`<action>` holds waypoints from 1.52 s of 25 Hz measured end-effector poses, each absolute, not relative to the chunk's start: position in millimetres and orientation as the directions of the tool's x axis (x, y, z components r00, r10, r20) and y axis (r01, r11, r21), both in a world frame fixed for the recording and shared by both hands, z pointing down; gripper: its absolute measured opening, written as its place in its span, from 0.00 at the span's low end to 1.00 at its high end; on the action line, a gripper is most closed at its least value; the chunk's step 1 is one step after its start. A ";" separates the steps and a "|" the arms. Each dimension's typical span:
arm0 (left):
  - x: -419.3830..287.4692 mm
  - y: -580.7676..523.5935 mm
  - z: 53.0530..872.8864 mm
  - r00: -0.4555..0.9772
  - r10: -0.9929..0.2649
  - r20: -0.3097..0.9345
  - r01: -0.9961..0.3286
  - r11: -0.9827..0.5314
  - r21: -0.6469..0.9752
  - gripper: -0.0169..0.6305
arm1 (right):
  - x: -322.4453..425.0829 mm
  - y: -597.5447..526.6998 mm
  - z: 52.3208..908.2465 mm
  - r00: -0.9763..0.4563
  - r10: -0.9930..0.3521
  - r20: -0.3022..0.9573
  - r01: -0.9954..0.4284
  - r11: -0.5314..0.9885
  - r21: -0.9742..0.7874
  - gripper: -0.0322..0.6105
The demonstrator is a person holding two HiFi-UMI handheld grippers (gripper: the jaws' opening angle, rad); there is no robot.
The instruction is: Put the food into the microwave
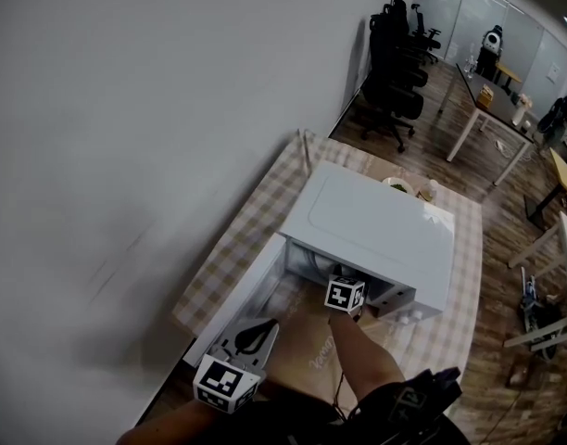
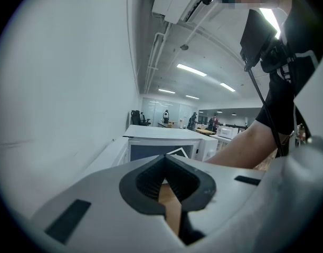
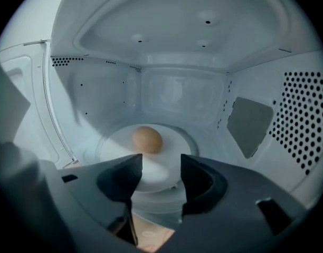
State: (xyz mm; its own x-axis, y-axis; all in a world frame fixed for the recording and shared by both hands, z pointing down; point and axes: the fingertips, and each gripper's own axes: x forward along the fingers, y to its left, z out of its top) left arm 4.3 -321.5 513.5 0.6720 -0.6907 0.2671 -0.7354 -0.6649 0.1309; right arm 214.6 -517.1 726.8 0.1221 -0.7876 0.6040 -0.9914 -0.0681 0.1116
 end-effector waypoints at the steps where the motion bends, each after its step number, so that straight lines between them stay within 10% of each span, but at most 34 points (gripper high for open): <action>1: 3.7 -321.7 512.6 0.672 -0.692 0.265 -0.736 -0.665 0.129 0.04 | 215.5 -517.1 726.9 0.116 -0.787 0.607 -0.992 -0.063 0.108 0.42; 15: 11.1 -297.5 492.2 0.764 -0.619 0.184 -0.641 -0.759 0.109 0.04 | 190.3 -443.7 688.1 0.000 -0.851 0.525 -1.000 -0.003 -0.005 0.44; 38: -17.8 -239.0 457.6 0.830 -0.556 0.040 -0.557 -0.822 0.118 0.04 | 139.2 -284.6 471.1 -0.076 -0.990 0.116 -0.995 0.067 -0.074 0.08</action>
